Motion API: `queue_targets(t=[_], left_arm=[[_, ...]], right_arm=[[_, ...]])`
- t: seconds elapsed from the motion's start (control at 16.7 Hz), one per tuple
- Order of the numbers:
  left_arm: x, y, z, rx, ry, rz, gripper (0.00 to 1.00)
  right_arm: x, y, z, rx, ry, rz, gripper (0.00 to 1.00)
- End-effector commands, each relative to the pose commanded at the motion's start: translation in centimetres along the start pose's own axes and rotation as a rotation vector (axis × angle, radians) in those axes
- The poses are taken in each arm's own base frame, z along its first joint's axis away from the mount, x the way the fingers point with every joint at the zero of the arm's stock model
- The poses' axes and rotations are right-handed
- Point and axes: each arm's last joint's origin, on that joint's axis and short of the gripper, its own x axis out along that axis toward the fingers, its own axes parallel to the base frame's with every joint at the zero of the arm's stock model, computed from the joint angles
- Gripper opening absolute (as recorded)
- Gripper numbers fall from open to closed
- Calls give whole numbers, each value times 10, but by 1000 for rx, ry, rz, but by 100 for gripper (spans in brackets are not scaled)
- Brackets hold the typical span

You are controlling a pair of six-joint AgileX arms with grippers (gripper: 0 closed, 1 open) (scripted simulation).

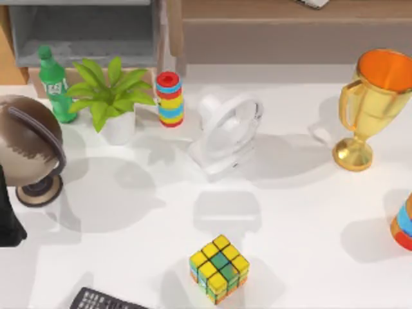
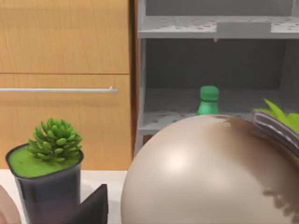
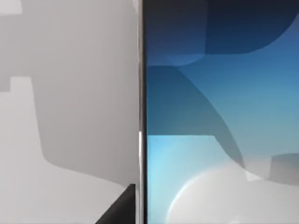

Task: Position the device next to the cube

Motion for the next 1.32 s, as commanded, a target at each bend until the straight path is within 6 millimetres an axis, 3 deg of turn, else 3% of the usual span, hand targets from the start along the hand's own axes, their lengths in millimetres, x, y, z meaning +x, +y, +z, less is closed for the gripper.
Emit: queue_targets(t=[0.6,0.96,1.32], left_arm=[[0,0,0,0,0,0,100],[0,0,0,0,0,0,100],[0,0,0,0,0,0,100]], right_arm=[[-20,-1,4,4,-16,-23,0],[-58,11,35,29,-64,-76,0],[-94,50,76,78,-96,-79,0]])
